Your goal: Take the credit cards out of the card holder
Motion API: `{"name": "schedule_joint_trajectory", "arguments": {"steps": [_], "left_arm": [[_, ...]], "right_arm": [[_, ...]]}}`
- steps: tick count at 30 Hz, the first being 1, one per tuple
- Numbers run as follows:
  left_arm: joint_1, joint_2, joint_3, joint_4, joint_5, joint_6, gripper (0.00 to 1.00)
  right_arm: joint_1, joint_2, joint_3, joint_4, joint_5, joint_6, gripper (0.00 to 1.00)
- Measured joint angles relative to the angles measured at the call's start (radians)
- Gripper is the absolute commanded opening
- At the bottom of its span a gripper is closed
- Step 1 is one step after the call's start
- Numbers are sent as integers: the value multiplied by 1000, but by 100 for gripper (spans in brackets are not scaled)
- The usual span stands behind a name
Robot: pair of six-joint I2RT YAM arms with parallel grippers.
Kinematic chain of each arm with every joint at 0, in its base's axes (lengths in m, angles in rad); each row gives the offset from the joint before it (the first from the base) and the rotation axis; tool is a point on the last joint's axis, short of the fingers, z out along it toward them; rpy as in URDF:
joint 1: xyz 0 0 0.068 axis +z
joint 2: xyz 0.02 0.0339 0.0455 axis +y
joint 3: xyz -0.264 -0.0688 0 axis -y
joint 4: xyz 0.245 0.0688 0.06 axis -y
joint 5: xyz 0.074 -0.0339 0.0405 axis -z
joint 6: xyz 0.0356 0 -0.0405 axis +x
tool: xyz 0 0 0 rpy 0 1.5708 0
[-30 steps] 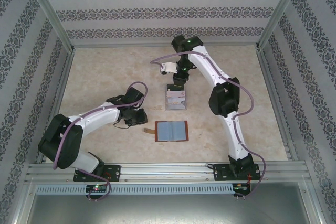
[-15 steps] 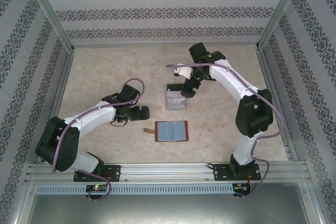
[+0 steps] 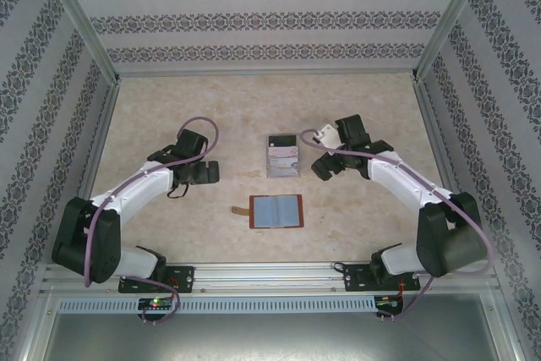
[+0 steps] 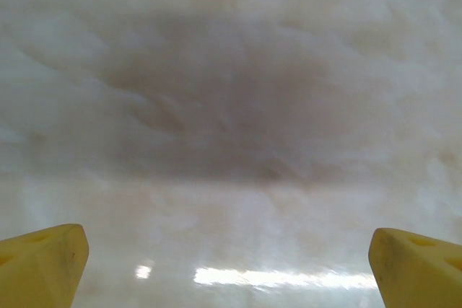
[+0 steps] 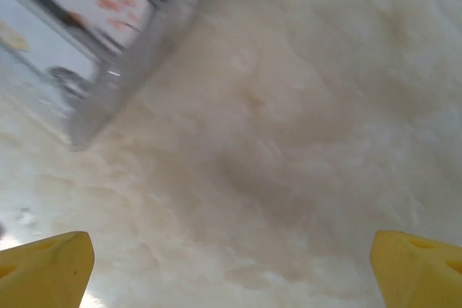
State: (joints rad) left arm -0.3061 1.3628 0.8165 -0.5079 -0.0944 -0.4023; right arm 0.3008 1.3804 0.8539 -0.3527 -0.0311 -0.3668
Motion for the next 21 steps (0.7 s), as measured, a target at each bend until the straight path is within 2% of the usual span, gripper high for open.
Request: {"name": "schedule_joint_trajectory", "arguments": {"steps": [5, 9, 15, 21], "left_arm": [[92, -64, -51, 57, -103, 59, 100], [119, -84, -111, 155, -184, 113, 100], [138, -120, -304, 510, -245, 255, 100], [204, -74, -447, 863, -211, 348, 100]], "right_arm": [[-87, -66, -199, 240, 60, 150, 98], [-116, -72, -320, 440, 114, 235, 98], [-132, -80, -420, 698, 178, 294, 98], [-186, -82, -477, 919, 186, 317, 98]]}}
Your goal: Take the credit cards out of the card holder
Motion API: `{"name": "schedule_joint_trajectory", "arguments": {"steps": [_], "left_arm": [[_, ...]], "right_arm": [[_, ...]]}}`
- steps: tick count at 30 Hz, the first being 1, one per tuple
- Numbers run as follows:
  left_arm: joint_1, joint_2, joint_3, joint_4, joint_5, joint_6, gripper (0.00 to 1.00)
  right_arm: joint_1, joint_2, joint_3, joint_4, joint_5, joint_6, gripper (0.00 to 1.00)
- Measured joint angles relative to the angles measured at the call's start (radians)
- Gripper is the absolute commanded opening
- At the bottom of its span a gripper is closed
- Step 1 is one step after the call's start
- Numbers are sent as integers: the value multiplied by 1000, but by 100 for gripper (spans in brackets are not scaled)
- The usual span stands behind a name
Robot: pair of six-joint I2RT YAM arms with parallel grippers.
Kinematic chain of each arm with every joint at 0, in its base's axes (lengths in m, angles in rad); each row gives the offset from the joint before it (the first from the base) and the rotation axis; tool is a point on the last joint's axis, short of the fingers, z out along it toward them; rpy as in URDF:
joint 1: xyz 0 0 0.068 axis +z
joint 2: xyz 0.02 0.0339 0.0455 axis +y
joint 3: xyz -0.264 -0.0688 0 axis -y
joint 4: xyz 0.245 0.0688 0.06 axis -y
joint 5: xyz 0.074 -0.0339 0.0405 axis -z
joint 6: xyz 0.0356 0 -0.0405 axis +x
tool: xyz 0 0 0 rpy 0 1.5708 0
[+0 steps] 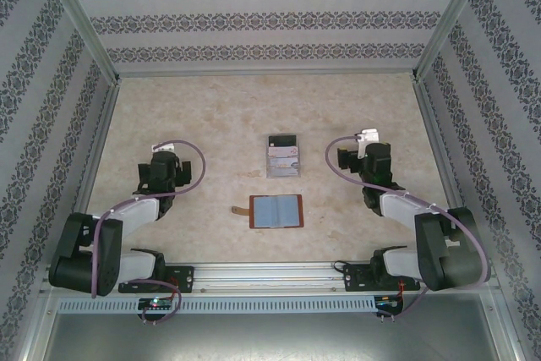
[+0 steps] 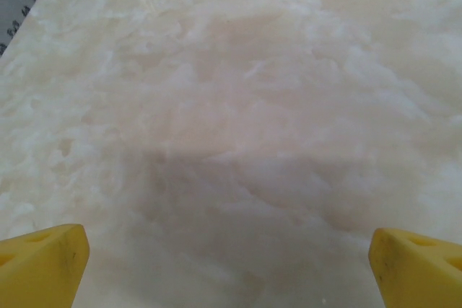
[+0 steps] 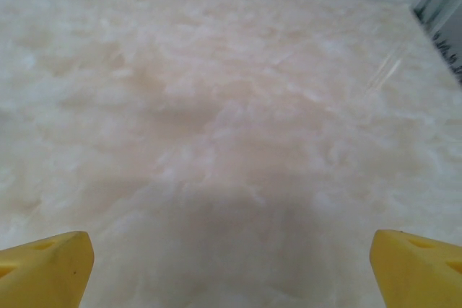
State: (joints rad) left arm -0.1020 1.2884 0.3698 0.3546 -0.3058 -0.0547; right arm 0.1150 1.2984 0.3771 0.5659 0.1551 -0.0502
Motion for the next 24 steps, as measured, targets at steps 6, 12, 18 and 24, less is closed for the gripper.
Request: {"name": "schedule_joint_trajectory", "arguments": {"steps": [6, 12, 18, 24], "left_arm": [[66, 131, -6, 332, 108, 25, 100], [77, 295, -11, 511, 198, 33, 100], [78, 297, 4, 525, 232, 34, 100], [78, 297, 5, 531, 248, 38, 100]], "right_arm": [[-92, 116, -5, 206, -39, 48, 98], [-106, 214, -6, 259, -76, 68, 98], [-106, 214, -5, 277, -89, 71, 98], [-106, 214, -4, 278, -92, 71, 98]]}}
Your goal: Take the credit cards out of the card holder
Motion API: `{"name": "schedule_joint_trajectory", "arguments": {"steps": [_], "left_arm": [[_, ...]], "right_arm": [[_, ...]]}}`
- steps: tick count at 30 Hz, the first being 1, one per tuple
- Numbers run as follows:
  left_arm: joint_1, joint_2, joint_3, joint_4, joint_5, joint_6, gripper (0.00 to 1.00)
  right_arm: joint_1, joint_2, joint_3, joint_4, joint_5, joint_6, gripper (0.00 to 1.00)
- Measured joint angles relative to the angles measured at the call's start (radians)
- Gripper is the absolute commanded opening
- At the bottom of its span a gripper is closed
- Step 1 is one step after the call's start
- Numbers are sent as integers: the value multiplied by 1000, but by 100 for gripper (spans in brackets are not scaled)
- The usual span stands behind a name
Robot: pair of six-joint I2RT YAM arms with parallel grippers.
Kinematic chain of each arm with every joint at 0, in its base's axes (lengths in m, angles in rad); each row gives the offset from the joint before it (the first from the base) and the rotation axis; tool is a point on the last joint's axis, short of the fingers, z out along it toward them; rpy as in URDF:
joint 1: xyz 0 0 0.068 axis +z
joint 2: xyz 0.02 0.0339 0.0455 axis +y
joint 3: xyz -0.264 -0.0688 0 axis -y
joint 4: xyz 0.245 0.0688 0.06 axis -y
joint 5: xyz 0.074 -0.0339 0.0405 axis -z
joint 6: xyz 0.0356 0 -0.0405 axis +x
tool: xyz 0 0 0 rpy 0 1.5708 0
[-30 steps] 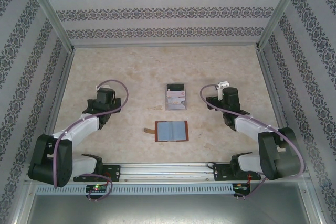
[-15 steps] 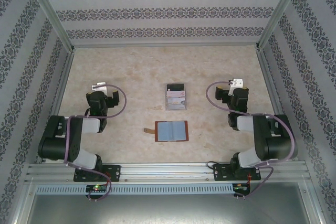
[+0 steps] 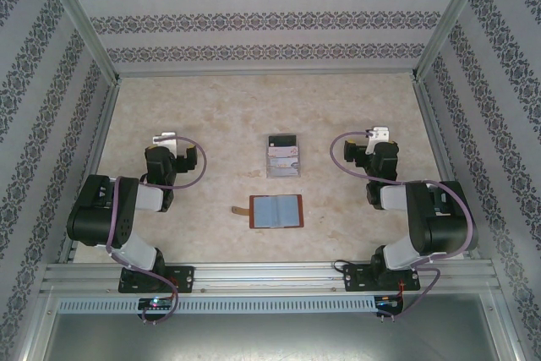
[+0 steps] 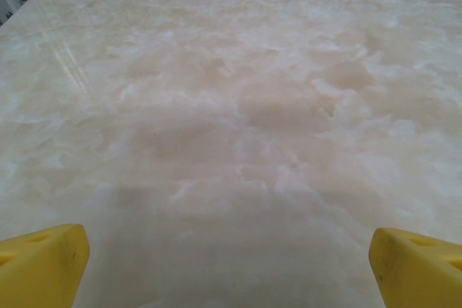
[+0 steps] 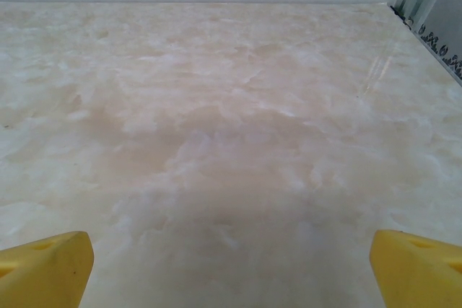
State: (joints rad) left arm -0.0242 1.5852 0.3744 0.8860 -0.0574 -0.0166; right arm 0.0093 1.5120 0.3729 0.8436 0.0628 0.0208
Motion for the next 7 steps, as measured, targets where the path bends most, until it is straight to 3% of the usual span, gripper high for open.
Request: {"name": "schedule_joint_trajectory", "arguments": {"steps": [7], "left_arm": [[0, 0, 0, 13, 36, 16, 100]], "right_arm": [[2, 0, 0, 0, -9, 0, 98]]}}
